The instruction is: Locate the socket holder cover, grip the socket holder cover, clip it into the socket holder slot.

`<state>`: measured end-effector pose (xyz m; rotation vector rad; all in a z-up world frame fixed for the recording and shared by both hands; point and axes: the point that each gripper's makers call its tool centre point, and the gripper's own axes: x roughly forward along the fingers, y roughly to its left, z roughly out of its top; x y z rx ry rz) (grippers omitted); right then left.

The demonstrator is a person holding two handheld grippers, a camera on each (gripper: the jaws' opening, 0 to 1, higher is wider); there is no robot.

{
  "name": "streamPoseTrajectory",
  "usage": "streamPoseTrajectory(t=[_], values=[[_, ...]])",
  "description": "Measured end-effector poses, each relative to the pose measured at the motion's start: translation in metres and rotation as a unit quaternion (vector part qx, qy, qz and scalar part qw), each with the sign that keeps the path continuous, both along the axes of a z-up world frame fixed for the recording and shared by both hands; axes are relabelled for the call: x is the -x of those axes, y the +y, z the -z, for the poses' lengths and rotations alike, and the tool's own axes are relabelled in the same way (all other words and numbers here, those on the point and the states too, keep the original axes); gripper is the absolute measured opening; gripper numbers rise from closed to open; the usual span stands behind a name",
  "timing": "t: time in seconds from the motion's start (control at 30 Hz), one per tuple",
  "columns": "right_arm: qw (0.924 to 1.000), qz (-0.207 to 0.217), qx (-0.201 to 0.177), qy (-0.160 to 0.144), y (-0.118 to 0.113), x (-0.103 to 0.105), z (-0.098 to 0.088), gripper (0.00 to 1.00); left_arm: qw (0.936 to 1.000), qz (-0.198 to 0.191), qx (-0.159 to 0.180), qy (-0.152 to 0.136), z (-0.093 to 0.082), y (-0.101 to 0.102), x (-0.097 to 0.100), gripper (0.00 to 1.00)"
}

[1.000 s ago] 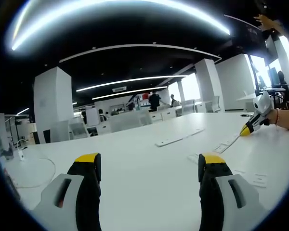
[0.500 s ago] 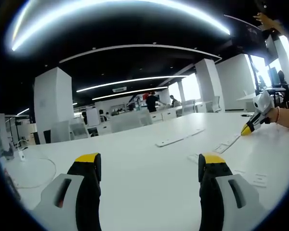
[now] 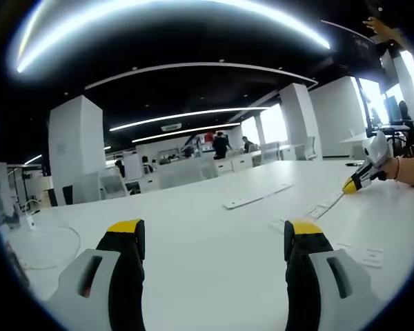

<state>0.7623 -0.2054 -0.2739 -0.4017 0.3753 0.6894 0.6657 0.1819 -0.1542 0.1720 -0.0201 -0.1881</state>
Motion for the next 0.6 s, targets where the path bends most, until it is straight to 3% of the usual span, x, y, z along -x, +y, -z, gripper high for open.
streamPoseTrajectory(t=[0.6], values=[[0.9999,-0.008,0.000,-0.010,0.0055,-0.0002,0.0013,0.04,1.0000,0.000,-0.001,0.003,0.0009,0.0008,-0.0012,0.81]])
